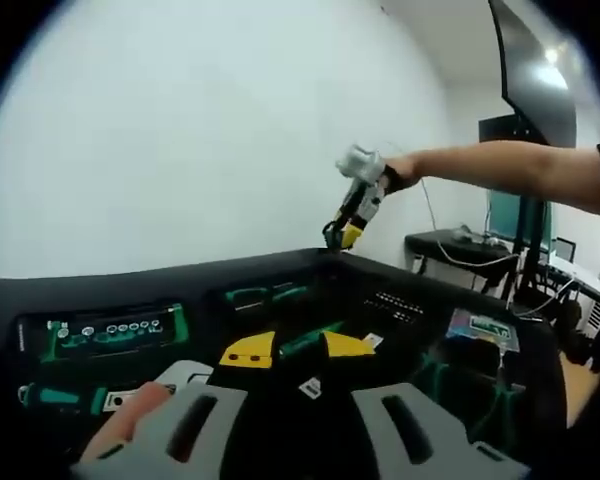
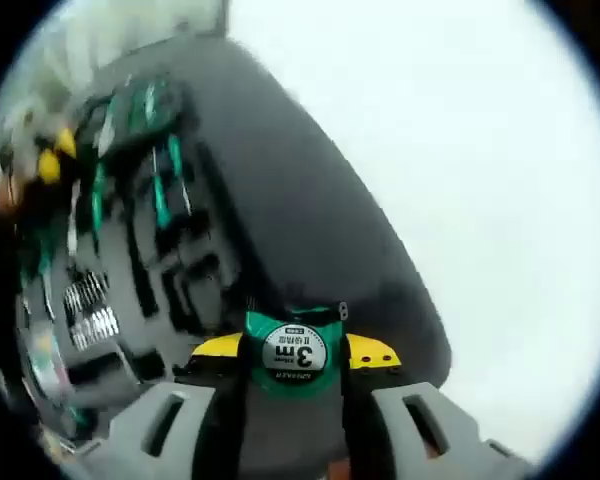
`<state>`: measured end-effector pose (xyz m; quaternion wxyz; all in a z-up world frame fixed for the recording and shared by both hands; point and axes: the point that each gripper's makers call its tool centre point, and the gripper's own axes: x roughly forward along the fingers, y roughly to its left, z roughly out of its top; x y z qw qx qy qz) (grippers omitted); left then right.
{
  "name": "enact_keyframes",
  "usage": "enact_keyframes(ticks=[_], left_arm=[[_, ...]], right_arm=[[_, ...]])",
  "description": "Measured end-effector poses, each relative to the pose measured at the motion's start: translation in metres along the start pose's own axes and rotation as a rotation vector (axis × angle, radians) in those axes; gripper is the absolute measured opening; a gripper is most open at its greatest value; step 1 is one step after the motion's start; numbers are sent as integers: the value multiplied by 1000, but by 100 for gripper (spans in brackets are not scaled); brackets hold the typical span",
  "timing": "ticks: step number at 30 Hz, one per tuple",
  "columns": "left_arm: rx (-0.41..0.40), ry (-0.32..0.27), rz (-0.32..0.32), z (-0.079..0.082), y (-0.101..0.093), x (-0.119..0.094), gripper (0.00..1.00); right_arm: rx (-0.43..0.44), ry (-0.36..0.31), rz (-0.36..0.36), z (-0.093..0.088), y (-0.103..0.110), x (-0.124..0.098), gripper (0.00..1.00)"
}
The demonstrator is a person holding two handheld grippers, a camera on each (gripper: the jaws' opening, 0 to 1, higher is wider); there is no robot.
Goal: Pick up the tools and put them into their designated positions in the toolbox.
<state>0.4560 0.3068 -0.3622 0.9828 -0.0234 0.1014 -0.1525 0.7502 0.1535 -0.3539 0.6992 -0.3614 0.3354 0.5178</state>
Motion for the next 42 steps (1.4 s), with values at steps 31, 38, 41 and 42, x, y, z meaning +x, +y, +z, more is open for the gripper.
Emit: enact_keyframes(ticks=[31,38,41,42], left_arm=[[11,20,9,-4,4,0,17],[12,20,13,-4,4,0,17],[13,17,14,-3,1,0,17],[14,17,13,-4,0,-1,17]], right_arm=[[-545,119,282,-11,108,45,34],[-529,127,247,-11,106,33,35],[-529,134,218,-8,97,19,31],[-502,124,192,-3,94,15,28]])
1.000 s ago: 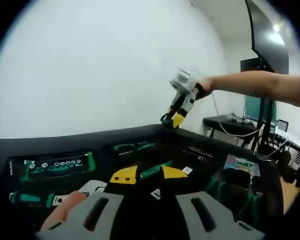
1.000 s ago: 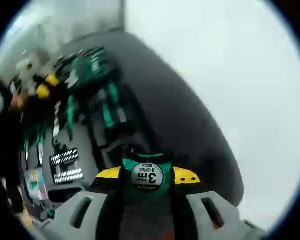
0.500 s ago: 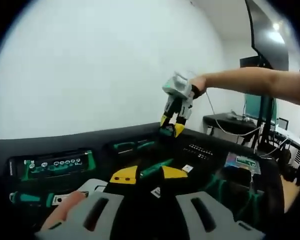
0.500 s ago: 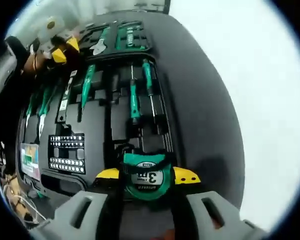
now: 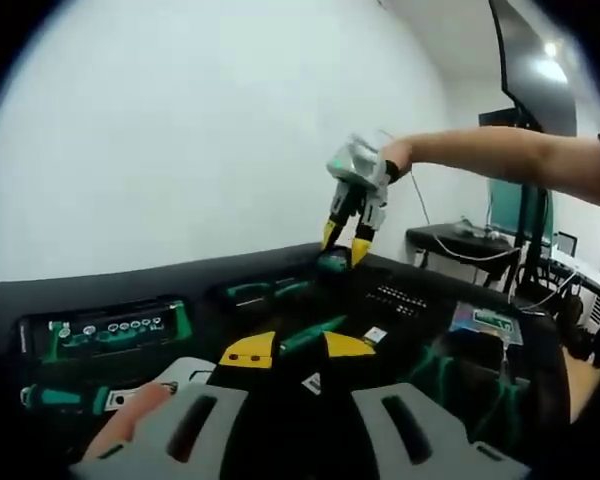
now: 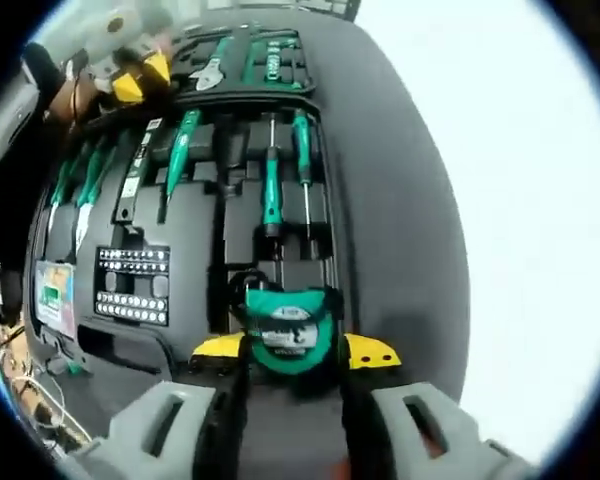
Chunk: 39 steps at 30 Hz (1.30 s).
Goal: Pick up the tools and put them into their designated positions in the toolbox.
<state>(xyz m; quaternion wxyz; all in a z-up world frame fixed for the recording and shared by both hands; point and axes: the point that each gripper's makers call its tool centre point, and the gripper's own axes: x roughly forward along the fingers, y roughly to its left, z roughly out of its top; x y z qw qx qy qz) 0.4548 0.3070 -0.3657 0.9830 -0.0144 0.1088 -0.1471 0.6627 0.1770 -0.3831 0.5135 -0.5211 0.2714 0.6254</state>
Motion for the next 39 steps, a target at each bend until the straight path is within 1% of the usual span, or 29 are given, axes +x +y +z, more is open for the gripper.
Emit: enact_keyframes(ticks=[2,3,4,5,7,8,9,10,11,12,13,14,15,16,18,20,21,22,23,24,25,26,27,29,31,33,36,39], left_arm=[[3,0,-2,0,-1,0,17],[4,1,-3,0,-1,0,17],[6,2,-3,-1,-2,0,17],[8,3,-2,-1,-3,-1,17],[7,1,1,-1,-3,-2,17],[4,-1,3,0,-2,-2,17],[2,-4,6,0,0,-3,17],[-1,-6,8,1,1,-3,17],[-4,-8,9,2,3,-4,16],[-5,-9,8,2,3,-4,16],[-5,-10,7,2,1,-3,16],[-2,-11,4,2,0,-3,16],[-2,-12,2,2,-1,-3,16],[-3,-11,0,2,-2,-3,16],[-3,-8,-4,1,-4,-2,16],[-2,-8,-4,1,-6,-2,16],[-1,-7,-4,0,-6,-2,16],[1,-4,-3,-1,-6,-2,16],[1,-2,-1,-2,-6,-1,16],[-1,0,0,-3,-6,-1,16],[-4,1,2,-3,-6,-1,16],[-6,2,2,-4,-6,-1,16],[-8,4,3,-5,-6,-2,16],[-8,5,5,-5,-6,-2,16],[-8,-2,5,-3,-7,-4,16],[-9,-5,4,-3,-8,-4,16],[-8,3,2,-5,-8,-3,16],[1,3,-3,-4,-8,-2,16]], right_arm=[[20,-31,-18,8,-3,-9,26],[52,-48,-35,11,-4,-11,25],[95,-56,-49,13,-3,-11,22],[115,-74,-60,16,-3,-11,17],[181,-184,-145,28,-10,-9,12],[237,-236,-196,32,-14,-6,7],[290,-274,-206,34,-9,-2,1],[247,-305,-213,37,0,6,0],[194,-299,-251,35,0,9,0],[121,-264,-309,31,-1,14,0],[115,-262,-309,31,2,20,0],[161,-277,-297,30,4,25,0],[218,-305,-306,30,0,27,0],[189,-309,-307,29,-1,25,0],[290,-368,-283,29,-4,24,0],[311,-450,-282,28,-4,23,0],[300,-474,-287,27,-4,23,0],[336,-487,-285,26,-5,22,0],[329,-476,-286,25,-6,22,0],[265,-447,-326,24,-9,22,0],[271,-454,-322,25,-9,24,0],[324,-489,-303,25,-12,23,0],[356,-506,-298,23,-13,22,0],[376,-540,-294,23,-13,21,0],[390,-590,-315,26,-8,21,0],[422,-653,-327,27,-5,20,0],[413,-655,-362,27,-5,20,0],[422,-658,-386,26,-11,19,0]])
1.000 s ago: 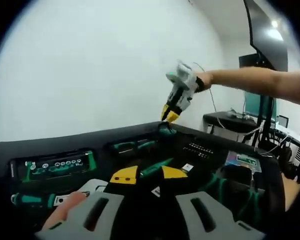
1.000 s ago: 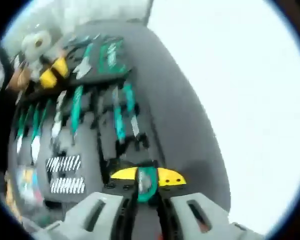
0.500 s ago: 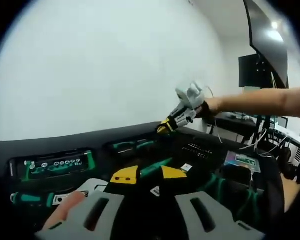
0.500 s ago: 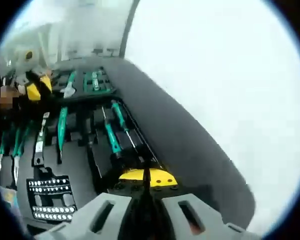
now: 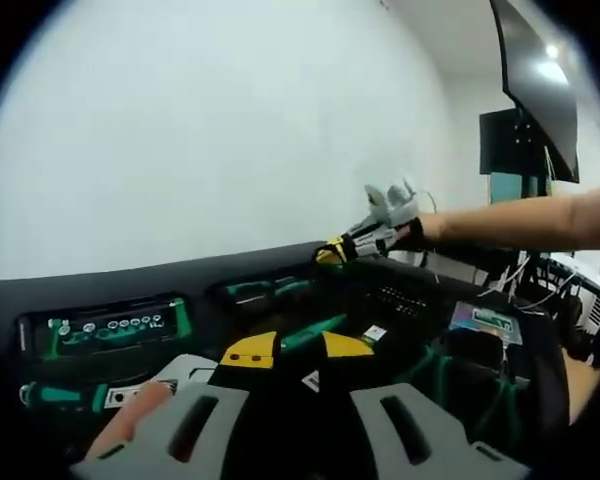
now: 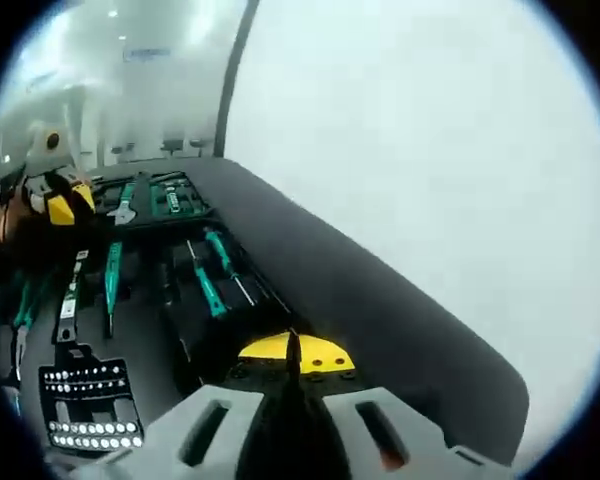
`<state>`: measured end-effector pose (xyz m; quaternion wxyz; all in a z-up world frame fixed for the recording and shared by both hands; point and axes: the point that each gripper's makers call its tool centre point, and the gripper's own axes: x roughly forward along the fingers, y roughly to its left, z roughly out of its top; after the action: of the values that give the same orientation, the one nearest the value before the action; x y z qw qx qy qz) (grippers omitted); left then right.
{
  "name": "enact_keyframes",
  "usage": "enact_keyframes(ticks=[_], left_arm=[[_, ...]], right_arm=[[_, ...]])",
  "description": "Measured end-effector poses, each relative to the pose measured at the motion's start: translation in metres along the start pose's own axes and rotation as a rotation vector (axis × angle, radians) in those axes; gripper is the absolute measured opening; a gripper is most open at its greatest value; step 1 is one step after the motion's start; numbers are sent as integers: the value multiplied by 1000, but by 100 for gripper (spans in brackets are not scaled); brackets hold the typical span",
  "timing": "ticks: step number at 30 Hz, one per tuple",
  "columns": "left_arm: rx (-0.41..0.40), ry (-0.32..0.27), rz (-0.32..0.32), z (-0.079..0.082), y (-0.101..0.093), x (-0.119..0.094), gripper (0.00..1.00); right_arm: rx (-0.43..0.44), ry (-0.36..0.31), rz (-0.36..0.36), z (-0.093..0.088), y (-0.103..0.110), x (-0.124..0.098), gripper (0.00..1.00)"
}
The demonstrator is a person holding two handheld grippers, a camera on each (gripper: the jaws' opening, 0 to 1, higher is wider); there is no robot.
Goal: Pick up the tools and put them into their designated positions in the toolbox.
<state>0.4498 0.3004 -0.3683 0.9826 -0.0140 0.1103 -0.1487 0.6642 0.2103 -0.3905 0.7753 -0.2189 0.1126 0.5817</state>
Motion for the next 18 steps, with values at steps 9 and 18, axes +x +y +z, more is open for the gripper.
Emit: enact_keyframes(ticks=[9,18], left_arm=[[10,3,0,2,6,1,16],[51,-19,19,7,8,2,16]], right_arm=[[89,-30,-419,33,-65,-35,0],[25,-24,-527,-12,-38,-19,0]])
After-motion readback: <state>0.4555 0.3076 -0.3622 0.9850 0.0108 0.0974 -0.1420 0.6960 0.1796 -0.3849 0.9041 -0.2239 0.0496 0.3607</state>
